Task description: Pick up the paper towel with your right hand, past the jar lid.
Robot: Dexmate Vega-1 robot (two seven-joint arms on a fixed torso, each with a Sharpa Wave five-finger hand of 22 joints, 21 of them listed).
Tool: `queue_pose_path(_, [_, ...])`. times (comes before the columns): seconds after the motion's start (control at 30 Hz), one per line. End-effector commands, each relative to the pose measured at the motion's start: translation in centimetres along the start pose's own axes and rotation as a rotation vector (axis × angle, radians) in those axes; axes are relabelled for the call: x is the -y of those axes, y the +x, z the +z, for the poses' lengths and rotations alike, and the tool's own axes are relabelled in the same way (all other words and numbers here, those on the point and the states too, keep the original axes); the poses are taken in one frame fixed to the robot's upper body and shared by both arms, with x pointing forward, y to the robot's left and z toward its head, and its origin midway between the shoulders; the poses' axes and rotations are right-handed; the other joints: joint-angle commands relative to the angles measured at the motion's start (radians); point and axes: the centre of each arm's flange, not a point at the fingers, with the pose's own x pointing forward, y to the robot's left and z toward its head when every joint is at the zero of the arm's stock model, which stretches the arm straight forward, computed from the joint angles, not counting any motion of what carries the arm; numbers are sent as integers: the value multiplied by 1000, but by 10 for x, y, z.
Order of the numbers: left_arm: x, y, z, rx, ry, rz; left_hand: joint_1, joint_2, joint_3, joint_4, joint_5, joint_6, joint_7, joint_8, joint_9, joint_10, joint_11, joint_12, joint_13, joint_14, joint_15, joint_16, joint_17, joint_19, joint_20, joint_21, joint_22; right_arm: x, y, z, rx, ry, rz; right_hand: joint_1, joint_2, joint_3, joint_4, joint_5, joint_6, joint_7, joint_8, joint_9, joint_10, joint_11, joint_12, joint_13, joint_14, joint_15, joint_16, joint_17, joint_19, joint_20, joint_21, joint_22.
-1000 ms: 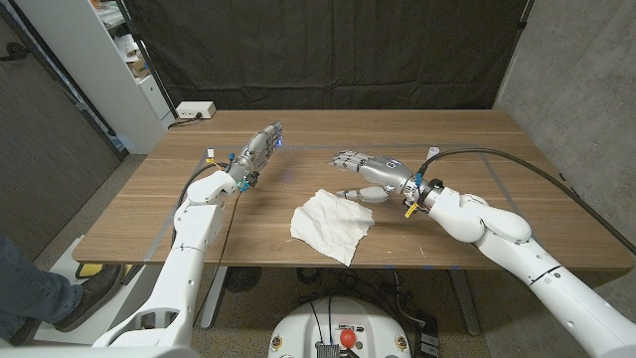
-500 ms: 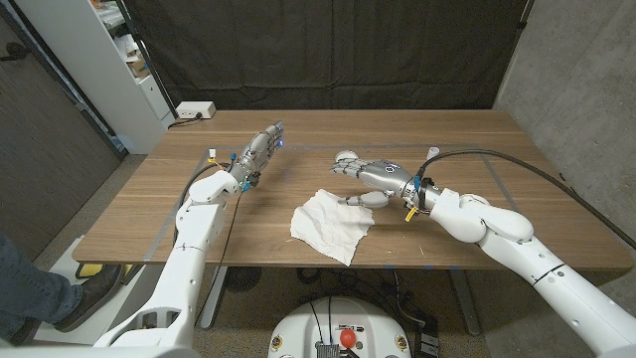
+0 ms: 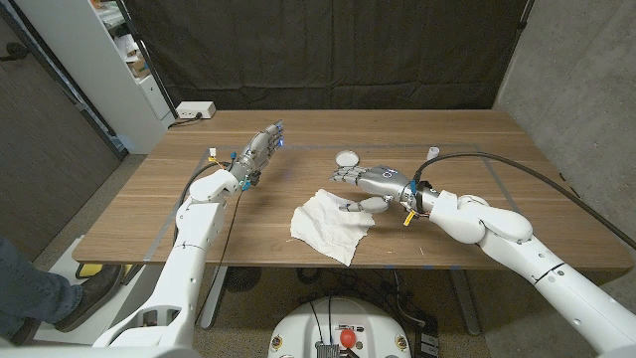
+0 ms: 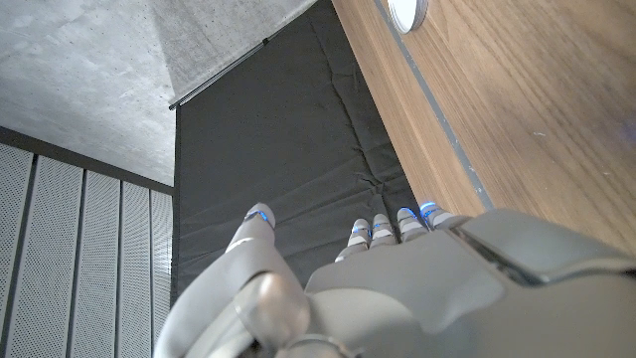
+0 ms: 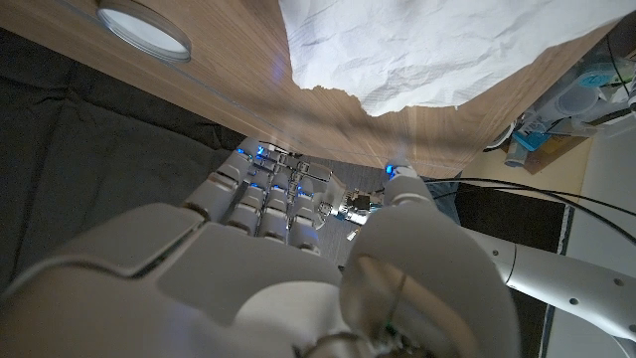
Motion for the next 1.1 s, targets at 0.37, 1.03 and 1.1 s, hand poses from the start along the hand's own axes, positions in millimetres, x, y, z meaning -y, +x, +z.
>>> queue_pose_path(0.37, [3,7,-4,-12,-6,-16,-1,9,3,-6,-1,1,-3,2,3,-22,-5,1,2,-51,1,-1,4,-121,6,3,3,-11,4,-1,47,-42,99,19,0,4,-11,5,9,-3,0,5,3,-8,5,5,-3,-4,-5,3,-3,1,-2,3])
queue_pose_path(1.03, [2,6,-2,-27,9,-23,-1,11,3,-8,-1,2,-2,2,3,-23,-5,1,2,-52,1,-1,4,-124,8,3,3,-25,11,2,67,-16,127,33,-2,9,-20,3,0,-11,-5,6,3,-15,3,5,1,-7,-5,2,-3,0,-1,3])
queue_pose_path(1.1, [3,6,-2,-28,10,-24,-2,11,3,-8,-1,2,-3,2,3,-23,-5,1,2,-52,1,-1,4,-124,9,3,3,-26,12,2,68,-19,135,34,-2,9,-20,3,0,-10,-5,6,4,-13,3,5,1,-6,-5,2,-1,0,0,3])
